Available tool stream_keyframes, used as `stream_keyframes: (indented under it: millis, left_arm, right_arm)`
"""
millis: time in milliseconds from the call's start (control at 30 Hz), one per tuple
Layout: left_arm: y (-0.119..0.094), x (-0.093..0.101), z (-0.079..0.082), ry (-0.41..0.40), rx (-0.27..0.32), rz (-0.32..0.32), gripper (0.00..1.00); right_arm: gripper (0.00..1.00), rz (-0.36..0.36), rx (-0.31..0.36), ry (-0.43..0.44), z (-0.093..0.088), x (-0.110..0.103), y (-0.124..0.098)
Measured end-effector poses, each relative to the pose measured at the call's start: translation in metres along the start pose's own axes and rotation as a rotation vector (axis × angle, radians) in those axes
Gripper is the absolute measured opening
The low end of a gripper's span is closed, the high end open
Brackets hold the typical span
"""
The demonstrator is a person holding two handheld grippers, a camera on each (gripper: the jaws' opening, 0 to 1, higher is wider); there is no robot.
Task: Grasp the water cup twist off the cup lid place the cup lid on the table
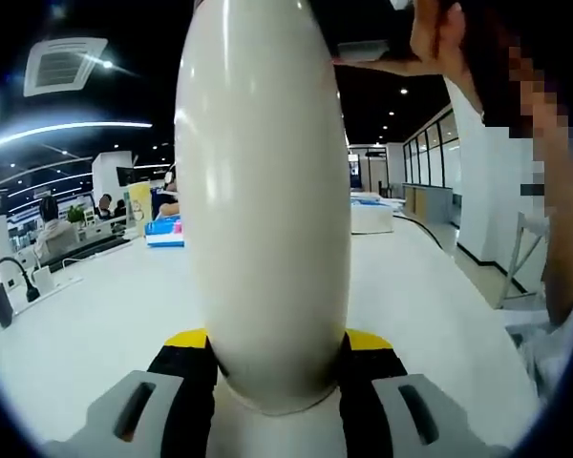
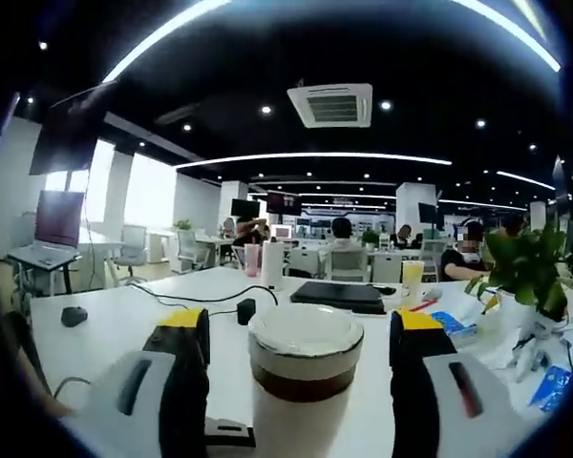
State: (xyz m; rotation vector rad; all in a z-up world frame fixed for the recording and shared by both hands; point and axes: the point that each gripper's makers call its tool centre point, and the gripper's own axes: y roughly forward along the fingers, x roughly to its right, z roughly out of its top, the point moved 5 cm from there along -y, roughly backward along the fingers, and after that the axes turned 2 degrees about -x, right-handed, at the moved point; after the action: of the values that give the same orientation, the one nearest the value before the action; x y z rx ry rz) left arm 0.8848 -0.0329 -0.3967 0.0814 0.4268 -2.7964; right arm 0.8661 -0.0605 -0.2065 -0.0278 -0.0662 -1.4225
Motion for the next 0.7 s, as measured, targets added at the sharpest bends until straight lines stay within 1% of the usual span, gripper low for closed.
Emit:
stream_keyframes:
  millis: [100,200,400,433,700]
  left_arm:
    - [-0.0001,-0.0002,0.0,0.0,0.0,0.0,0.51]
    - [-0.0001,-0.0003,0.0,0.0,0.0,-0.001,0.51]
    - [-0.0001,-0.001,0.0,0.0,-0.001,0.0,0.51]
    - [-0.0001,-0.001,0.0,0.001,-0.001,0.0,0.51]
    - [0.0005,-0.0014,0.0,0.0,-0.002,0.0,0.51]
  right_arm:
    - [0.65,-0.007,0.004,0.014,0.0005,0.0032,0.0001]
    - [0.63,-0.008,-0.003,0.018,-0.0008,0.004,0.0006]
    - [0.49,0.006,-0.014,0.013,-0.0042,0.0039,-0.0002]
    - [0.48,0.017,-0.005,0.016,-0.0033,0.0028,0.0003]
    - [0.48,0.04,-0.019,0.001,-0.0028,0.0022,0.0005]
